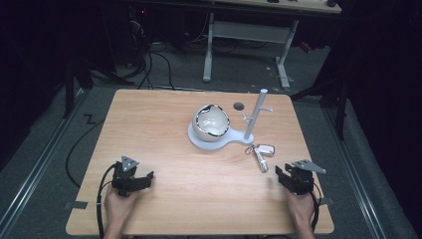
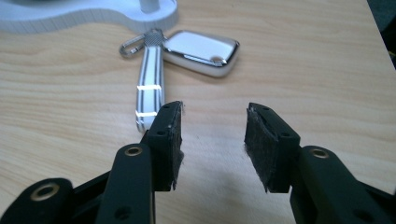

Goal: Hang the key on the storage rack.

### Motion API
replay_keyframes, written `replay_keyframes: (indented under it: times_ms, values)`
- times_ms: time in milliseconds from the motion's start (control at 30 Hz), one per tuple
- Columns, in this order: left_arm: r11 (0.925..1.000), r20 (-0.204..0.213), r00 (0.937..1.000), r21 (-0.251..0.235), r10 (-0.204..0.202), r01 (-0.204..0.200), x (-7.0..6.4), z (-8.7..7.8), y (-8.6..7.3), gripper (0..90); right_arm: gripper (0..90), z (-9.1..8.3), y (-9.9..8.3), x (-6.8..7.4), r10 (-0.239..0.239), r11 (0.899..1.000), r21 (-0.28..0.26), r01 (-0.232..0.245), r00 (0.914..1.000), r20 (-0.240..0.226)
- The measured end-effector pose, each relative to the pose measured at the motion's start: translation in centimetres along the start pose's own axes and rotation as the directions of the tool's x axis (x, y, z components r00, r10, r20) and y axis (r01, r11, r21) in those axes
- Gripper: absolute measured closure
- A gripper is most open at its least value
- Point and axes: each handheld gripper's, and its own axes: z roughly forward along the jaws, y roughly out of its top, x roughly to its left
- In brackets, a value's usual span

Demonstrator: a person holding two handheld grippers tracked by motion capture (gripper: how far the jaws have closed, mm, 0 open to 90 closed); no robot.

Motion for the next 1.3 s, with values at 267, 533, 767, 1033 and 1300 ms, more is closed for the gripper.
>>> replay_keyframes:
  times_ms: [267,533,767,1033,1300]
  values:
    - [1.0,0.0,1.0,0.0,0.001,-0.001,0.0,0.0,0.0,19.9,53.5,1.3,1.9,1.6,-0.035,0.999,-0.002,0.035,0.9988,-0.034]
    - [1.0,-0.001,1.0,0.001,0.0,0.0,0.0,0.0,0.0,20.0,51.6,4.1,3.2,3.1,-0.052,0.998,0.043,0.054,0.997,-0.058]
    - [1.0,-0.002,1.0,0.001,0.0,0.0,0.0,0.0,0.0,20.1,50.8,6.6,3.4,3.5,-0.047,0.992,0.115,0.05,0.9984,-0.03]
    - [1.0,-0.002,1.0,0.001,-0.001,0.001,0.0,0.0,0.0,20.2,74.3,7.4,3.5,3.6,-0.061,0.988,0.138,0.065,0.9975,-0.036]
    - [1.0,-0.002,1.0,0.001,-0.003,0.003,0.0,0.0,0.0,20.2,74.8,5.0,4.0,3.5,-0.071,0.996,0.038,0.075,0.994,-0.083]
